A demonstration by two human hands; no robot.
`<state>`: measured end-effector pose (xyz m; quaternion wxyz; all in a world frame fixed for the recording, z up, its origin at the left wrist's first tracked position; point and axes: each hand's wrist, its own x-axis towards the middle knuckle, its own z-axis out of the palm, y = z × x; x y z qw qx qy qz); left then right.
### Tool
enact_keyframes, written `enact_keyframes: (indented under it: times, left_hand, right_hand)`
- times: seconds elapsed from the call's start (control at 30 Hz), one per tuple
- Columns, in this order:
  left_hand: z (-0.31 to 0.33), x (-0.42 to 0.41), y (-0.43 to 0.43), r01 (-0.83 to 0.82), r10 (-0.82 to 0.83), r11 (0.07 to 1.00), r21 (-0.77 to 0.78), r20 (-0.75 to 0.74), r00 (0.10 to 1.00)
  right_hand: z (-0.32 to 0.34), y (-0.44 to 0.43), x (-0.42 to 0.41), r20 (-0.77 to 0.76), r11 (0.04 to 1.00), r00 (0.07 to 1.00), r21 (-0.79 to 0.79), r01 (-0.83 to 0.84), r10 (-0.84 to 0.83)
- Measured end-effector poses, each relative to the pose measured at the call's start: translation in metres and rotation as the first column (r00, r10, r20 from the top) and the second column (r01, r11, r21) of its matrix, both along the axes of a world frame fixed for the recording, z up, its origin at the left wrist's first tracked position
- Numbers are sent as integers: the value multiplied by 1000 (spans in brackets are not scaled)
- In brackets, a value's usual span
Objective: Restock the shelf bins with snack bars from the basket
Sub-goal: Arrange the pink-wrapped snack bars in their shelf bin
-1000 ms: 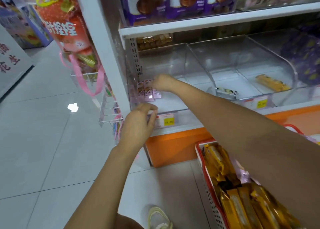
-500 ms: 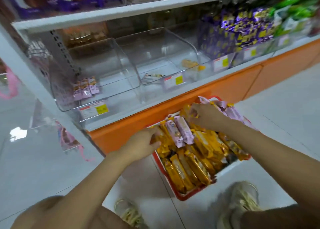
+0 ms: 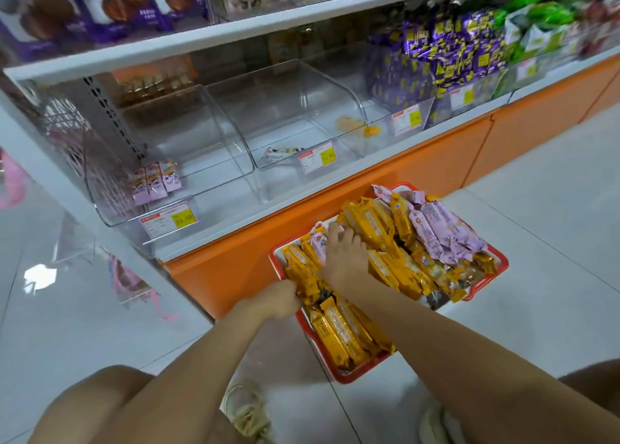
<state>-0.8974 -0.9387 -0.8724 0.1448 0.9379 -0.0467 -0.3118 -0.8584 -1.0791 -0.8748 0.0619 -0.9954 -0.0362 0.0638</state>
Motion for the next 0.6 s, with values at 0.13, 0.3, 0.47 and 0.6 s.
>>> enact_keyframes:
  times: [0.13,0.3,0.47,0.6]
  left_hand:
    - [4,3,0,-40,40,999,-23,-13,999]
    - [19,7,3,-197,192,967,-161,-51,980]
    - [71,17,1,-564,558,397,-724,-297,775]
    - [111,13,13,-516,583,193,-835,-325,745]
  right_hand:
    - [-6,3,5,-20,1000,1000,-26,17,-18]
    - [8,3,7,-55,997,998,62,36,-32]
    - [58,-3,-9,27,791,996,606,-88,91]
    - [96,-4,-18,-11,617,970,773,-147,244]
